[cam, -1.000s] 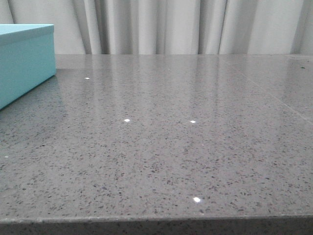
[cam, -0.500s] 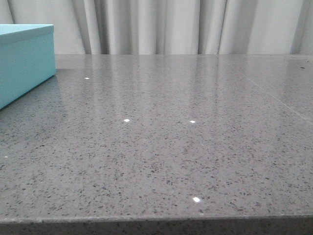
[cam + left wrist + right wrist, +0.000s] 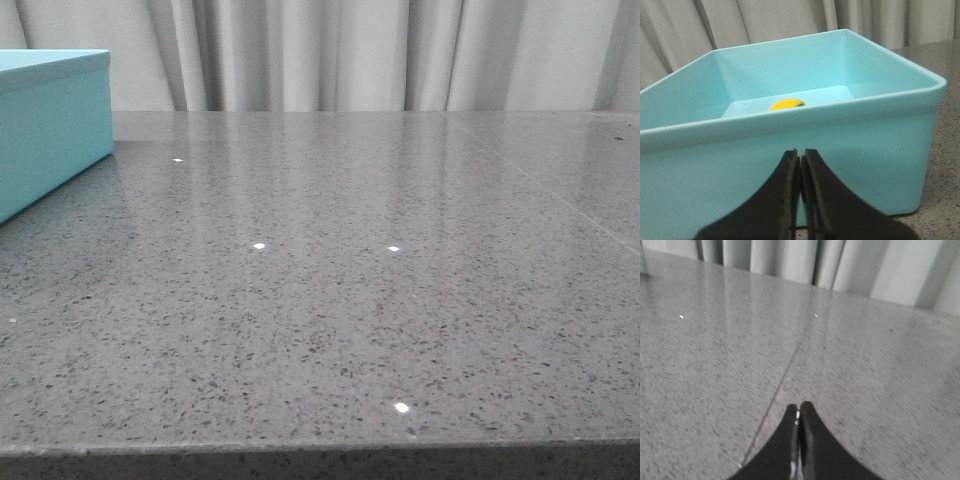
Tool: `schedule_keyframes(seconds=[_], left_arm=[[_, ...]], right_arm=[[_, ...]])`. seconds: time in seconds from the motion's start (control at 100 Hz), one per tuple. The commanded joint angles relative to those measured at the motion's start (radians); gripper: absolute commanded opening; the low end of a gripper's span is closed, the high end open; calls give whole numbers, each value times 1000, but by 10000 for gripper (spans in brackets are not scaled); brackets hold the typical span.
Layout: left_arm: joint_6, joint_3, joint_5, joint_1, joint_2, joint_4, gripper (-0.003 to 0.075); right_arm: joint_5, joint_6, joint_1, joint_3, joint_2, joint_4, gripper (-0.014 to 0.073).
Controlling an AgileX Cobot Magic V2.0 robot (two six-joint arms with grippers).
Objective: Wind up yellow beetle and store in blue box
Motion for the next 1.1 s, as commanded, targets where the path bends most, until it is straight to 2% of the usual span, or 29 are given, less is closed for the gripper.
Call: schedule_keyframes(seconds=[0.0,0.15,0.3,0.56,1.09], left_arm=[[-11,7,-86,-5,-34,0,-20],[-11,7,-86,-5,-34,0,-20],[-11,7,-86,-5,-34,0,-20],[-11,7,-86,-5,-34,0,-20],[-11,7,-86,-5,-34,0,-20]], right_arm=[[-223,-114,-77,37,-18,133,-115],[-401,-105,-199,150,-18,225,-115],[-467,-76,-267,206,-18,223,-115],[-496,-75,-271,264,-18,166,-115],[-467,-74,-271,271,-18,167,-115]])
